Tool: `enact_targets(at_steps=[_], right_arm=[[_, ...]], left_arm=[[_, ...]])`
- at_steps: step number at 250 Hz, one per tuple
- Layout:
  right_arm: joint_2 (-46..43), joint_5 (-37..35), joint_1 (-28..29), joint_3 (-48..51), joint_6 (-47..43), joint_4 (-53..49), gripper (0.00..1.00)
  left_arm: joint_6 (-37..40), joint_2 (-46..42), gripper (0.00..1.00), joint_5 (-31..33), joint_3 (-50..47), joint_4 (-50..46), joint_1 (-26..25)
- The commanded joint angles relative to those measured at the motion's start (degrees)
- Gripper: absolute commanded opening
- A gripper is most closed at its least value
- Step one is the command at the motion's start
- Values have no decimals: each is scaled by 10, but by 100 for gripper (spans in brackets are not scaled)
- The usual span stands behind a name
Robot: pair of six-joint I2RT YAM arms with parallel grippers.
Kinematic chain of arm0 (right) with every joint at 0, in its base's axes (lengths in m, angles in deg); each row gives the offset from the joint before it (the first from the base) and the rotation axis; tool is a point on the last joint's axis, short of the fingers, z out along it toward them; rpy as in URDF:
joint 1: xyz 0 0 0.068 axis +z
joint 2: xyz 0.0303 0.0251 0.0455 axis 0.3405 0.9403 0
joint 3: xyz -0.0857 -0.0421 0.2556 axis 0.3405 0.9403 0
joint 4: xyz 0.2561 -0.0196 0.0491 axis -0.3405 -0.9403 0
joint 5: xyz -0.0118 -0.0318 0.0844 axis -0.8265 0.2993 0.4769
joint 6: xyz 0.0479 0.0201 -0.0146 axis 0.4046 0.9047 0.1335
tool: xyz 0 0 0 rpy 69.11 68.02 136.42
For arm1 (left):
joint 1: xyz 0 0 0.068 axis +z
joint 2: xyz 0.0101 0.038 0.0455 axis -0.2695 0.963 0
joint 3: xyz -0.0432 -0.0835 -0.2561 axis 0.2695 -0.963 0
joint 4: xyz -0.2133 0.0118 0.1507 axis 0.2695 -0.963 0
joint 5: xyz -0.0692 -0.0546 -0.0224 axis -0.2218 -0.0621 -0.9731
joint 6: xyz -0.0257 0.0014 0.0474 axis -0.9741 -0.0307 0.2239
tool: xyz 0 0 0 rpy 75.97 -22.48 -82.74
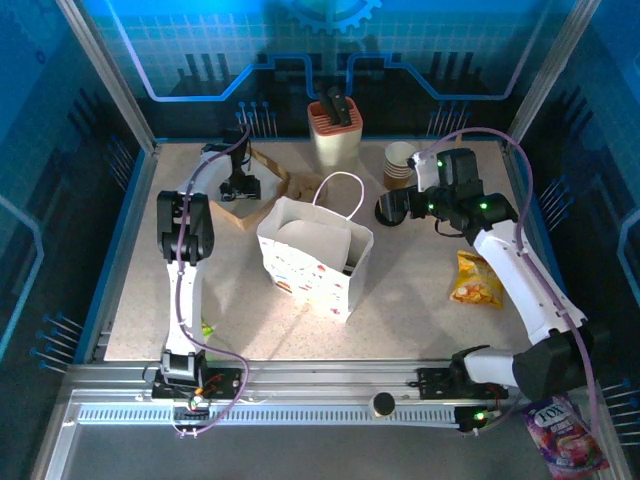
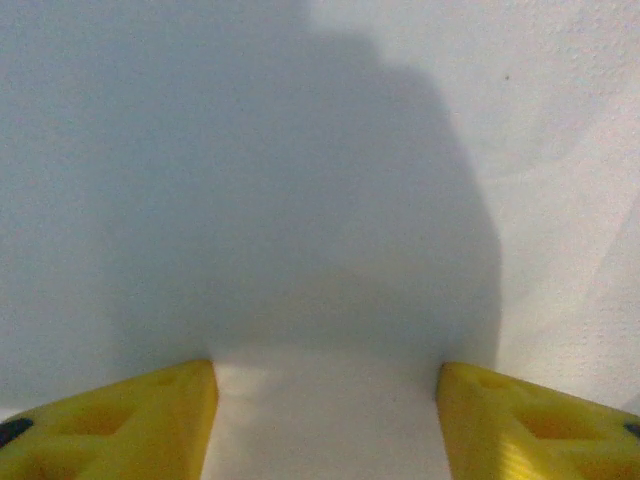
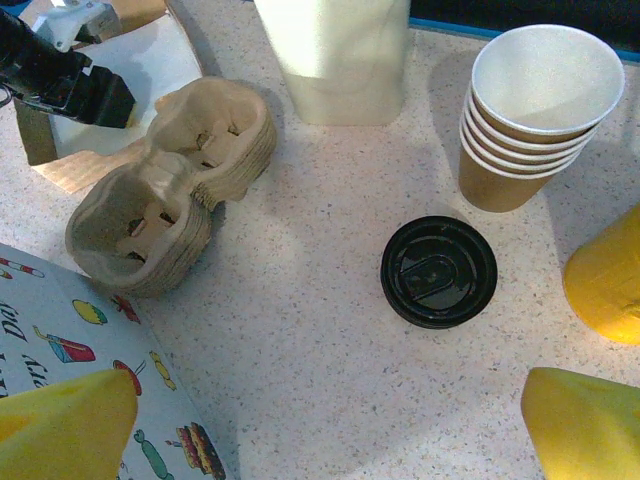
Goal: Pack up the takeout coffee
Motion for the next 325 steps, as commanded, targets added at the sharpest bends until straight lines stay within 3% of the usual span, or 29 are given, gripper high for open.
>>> enact_targets(at_steps=[1, 164, 243, 258, 294, 325], right_arm=[[-16, -6, 3, 9, -6, -12, 99], [-27, -8, 4, 17, -6, -17, 99], [-18, -3, 4, 15, -5, -15, 99], [-16, -4, 4, 15, -5, -13, 99], [-10, 0, 4, 16, -3, -10, 99], [0, 6, 5, 12, -1, -8, 99]], left_arm=[[5, 15, 55, -2, -4, -33, 5], [26, 13, 16, -3, 43, -75, 8], [28, -16, 4, -2, 47, -77, 15], [27, -24, 7, -7, 43, -70, 14], [41, -22, 42, -9, 30, -59, 6], [53, -1, 61, -2, 35, -64, -6]])
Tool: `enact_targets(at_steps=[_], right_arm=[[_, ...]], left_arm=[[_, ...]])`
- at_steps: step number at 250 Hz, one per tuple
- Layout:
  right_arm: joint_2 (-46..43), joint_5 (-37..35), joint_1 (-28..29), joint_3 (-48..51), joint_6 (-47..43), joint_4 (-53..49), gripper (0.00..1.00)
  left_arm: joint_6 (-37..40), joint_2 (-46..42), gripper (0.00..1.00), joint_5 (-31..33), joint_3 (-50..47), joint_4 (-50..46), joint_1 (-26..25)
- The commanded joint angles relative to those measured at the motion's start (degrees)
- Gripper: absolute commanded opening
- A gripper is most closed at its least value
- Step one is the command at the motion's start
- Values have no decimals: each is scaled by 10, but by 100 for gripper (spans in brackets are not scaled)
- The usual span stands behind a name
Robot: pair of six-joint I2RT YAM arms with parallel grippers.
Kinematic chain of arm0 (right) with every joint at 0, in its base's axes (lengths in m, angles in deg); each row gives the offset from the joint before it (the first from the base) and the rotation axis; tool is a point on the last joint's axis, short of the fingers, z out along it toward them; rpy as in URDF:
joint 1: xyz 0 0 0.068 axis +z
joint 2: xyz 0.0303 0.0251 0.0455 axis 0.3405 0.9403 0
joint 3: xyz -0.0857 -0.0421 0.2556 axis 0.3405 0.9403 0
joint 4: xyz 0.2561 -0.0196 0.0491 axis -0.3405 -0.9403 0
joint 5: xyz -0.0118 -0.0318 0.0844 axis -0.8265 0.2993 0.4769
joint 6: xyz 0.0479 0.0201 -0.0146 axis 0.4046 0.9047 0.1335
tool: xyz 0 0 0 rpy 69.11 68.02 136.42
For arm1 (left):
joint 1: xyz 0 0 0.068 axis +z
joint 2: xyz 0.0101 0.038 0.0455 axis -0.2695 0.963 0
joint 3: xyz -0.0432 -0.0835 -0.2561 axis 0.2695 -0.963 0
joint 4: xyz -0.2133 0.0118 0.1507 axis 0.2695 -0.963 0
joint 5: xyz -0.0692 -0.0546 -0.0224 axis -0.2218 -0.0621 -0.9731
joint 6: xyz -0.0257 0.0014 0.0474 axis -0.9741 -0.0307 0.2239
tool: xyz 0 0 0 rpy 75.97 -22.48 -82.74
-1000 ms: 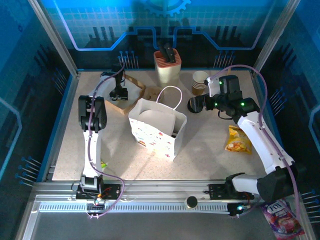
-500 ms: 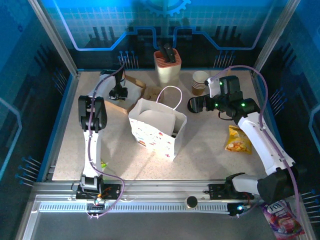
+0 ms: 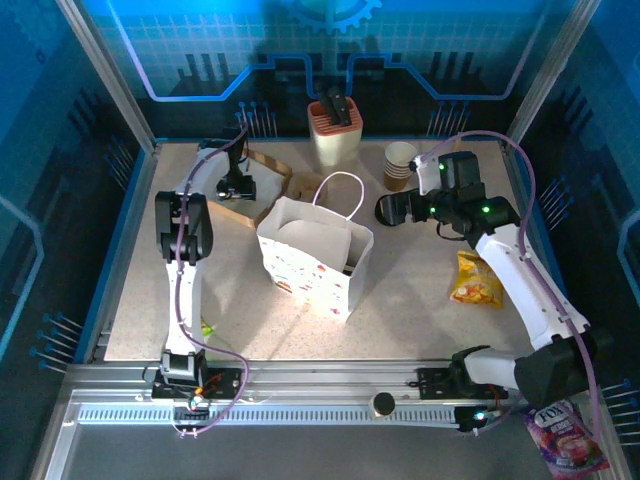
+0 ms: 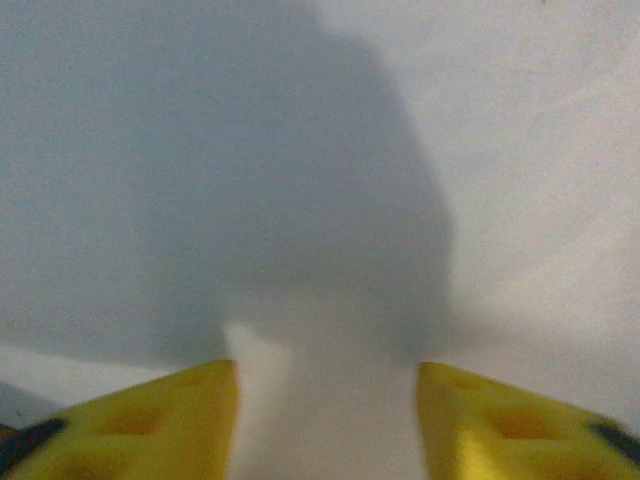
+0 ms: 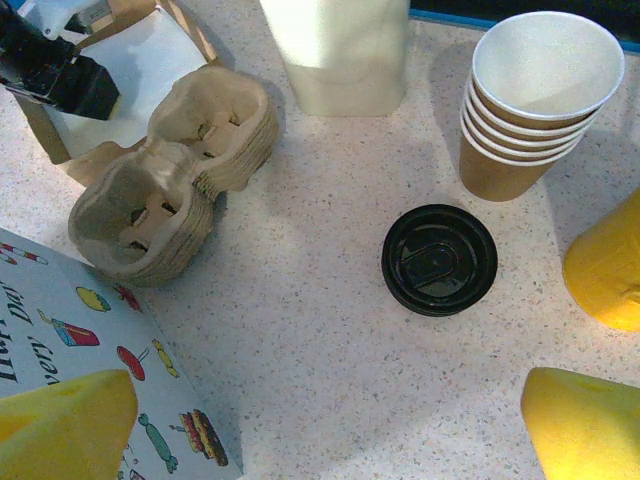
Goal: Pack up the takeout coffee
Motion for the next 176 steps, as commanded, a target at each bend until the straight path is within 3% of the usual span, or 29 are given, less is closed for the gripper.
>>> enact_targets(at_steps=[1, 27, 70, 176], right_arm=[[13, 6, 5, 2, -2, 1, 99], [18, 4, 7, -2, -4, -1, 99], [18, 0, 8, 2, -5, 0, 99], [21, -3, 8, 9, -6, 2, 99]], left_arm=[[16, -2, 62, -3, 5, -8, -10], [18, 18, 70, 4, 16, -19, -12], [19, 41, 68, 9, 23, -33, -11], [16, 45, 22, -17, 25, -54, 3]])
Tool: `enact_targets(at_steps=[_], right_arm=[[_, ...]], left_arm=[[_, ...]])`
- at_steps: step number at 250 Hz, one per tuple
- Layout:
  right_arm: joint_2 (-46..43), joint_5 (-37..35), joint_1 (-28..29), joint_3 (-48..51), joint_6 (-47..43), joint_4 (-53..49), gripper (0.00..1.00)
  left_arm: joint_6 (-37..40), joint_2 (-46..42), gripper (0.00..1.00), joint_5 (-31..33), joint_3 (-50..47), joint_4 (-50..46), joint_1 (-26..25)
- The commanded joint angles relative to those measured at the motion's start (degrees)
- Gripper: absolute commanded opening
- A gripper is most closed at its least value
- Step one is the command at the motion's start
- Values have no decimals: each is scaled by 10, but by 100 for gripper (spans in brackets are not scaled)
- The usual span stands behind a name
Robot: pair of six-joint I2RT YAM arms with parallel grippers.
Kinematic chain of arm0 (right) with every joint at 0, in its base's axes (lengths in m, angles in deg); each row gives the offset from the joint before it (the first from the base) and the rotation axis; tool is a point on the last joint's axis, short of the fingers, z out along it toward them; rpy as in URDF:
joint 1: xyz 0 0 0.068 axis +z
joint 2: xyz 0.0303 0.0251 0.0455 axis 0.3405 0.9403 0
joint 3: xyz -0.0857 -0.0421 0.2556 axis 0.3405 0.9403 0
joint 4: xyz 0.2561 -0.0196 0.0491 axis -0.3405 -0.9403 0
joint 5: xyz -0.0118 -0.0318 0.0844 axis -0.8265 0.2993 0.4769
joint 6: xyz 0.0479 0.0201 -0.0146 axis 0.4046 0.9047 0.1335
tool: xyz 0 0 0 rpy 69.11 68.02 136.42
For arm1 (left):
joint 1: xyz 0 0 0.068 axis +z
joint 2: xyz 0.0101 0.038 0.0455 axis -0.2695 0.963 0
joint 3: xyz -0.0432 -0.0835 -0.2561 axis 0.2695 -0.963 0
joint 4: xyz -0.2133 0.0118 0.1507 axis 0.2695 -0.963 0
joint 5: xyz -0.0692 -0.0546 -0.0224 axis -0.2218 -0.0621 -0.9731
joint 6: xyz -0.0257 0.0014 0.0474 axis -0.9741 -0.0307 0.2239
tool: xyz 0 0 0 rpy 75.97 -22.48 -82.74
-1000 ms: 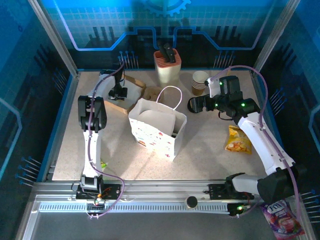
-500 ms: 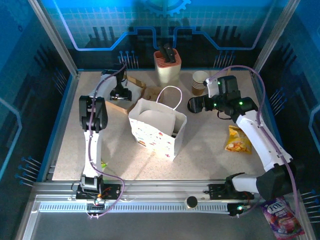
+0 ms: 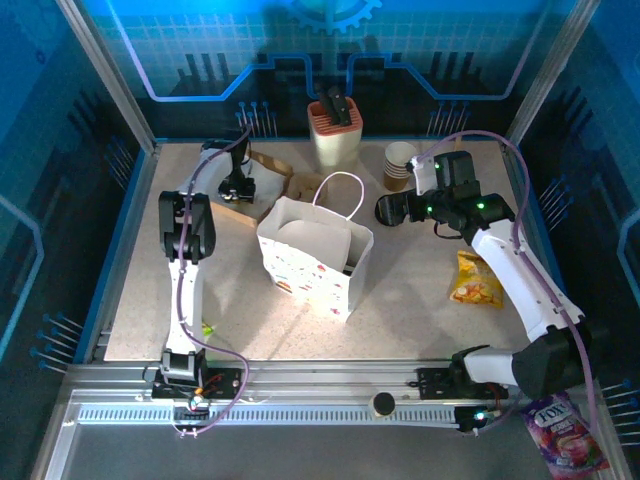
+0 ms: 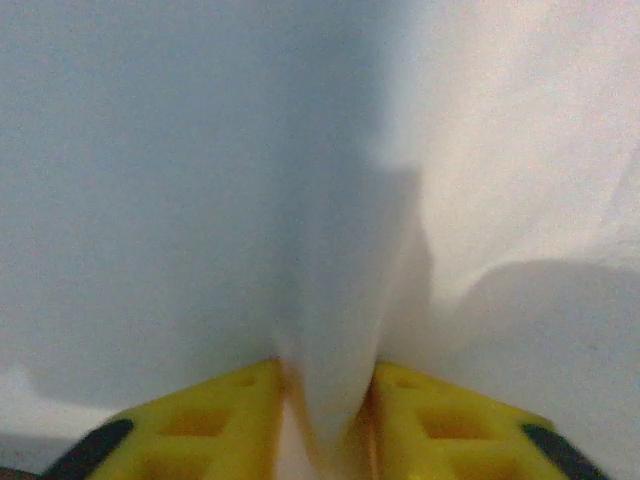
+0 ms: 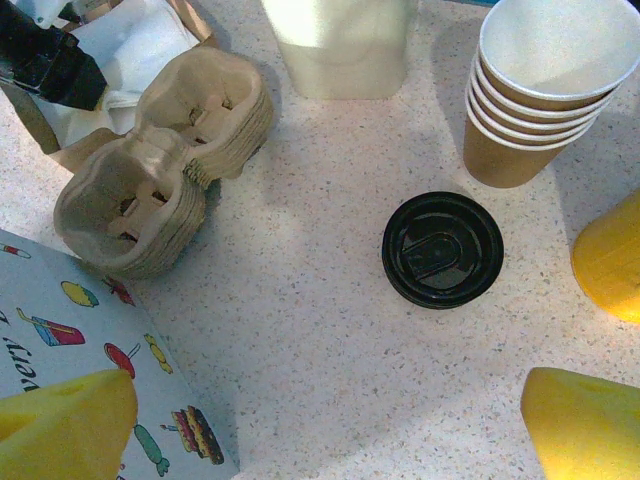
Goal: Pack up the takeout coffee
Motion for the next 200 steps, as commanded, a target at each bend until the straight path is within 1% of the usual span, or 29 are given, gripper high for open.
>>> enact_targets(at_steps=[1, 14, 126, 165, 200], right_arm=[[1, -3, 8, 9, -6, 1, 99], [1, -2, 8, 10, -7, 0, 99], [1, -6, 8, 9, -7, -2, 99], [2, -6, 8, 8, -7, -2, 99], [3, -5, 8, 8, -7, -3, 99]], left_arm=[[5, 24, 22, -22, 8, -36, 5], [6, 23, 19, -21, 8, -37, 6], [0, -12, 16, -29, 32, -27, 13], [-1, -14, 10, -30, 35, -27, 16], [-1, -19, 8, -29, 35, -25, 18]])
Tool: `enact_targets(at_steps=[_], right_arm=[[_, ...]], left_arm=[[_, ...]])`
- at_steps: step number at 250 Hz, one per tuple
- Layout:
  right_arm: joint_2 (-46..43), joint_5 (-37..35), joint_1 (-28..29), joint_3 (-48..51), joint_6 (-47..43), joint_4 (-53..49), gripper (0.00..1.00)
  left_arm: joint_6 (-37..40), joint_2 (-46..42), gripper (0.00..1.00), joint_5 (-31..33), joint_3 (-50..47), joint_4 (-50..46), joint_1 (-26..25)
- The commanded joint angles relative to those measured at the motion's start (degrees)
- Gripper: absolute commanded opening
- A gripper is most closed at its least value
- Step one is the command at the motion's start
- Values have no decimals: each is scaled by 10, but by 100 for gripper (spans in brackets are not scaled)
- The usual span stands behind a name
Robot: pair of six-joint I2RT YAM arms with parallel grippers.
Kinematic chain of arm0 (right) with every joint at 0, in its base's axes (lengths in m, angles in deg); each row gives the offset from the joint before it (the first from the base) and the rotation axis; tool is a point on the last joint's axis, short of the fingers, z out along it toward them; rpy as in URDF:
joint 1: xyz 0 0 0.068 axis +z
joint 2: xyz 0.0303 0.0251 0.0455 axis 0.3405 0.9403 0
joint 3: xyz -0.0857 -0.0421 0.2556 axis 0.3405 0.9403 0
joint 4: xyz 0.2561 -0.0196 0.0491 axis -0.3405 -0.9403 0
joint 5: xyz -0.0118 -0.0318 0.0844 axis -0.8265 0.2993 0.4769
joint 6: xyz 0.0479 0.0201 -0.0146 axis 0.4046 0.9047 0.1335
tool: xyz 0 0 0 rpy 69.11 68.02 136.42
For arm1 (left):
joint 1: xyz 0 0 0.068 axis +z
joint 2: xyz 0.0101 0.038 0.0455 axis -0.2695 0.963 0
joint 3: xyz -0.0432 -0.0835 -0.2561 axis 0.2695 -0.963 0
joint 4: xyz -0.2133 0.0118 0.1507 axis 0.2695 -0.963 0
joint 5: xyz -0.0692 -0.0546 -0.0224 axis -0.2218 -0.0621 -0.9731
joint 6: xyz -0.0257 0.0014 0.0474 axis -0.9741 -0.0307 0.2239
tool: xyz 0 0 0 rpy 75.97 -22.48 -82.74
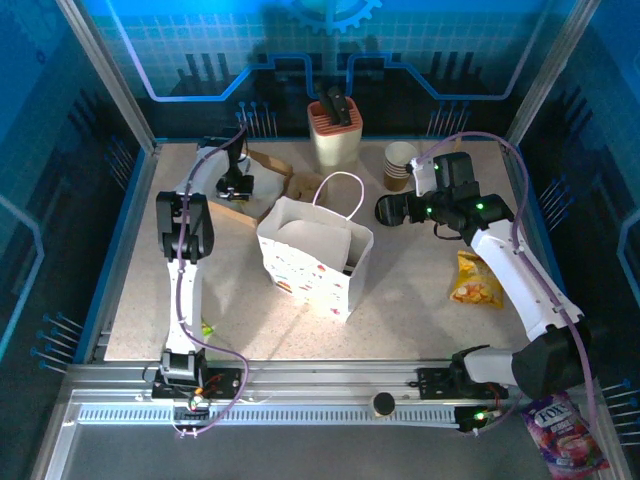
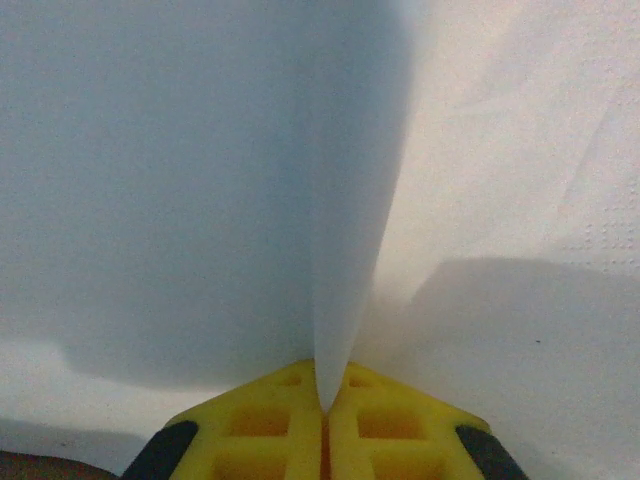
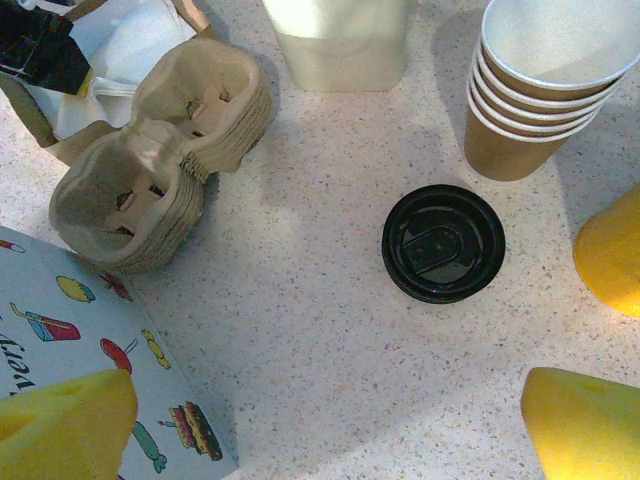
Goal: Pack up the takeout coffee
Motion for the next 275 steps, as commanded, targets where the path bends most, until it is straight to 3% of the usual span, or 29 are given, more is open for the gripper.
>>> enact_targets(at_steps=[1, 158, 275], right_arm=[[3, -5, 8, 2, -7, -3, 99], [6, -8, 9, -9, -8, -10, 99], [17, -7, 13, -25, -11, -12, 99]], left_arm=[[1, -20, 8, -9, 18, -12, 8], [4, -143, 2, 47, -7, 10, 14], [-2, -233, 0, 42, -69, 51, 14]])
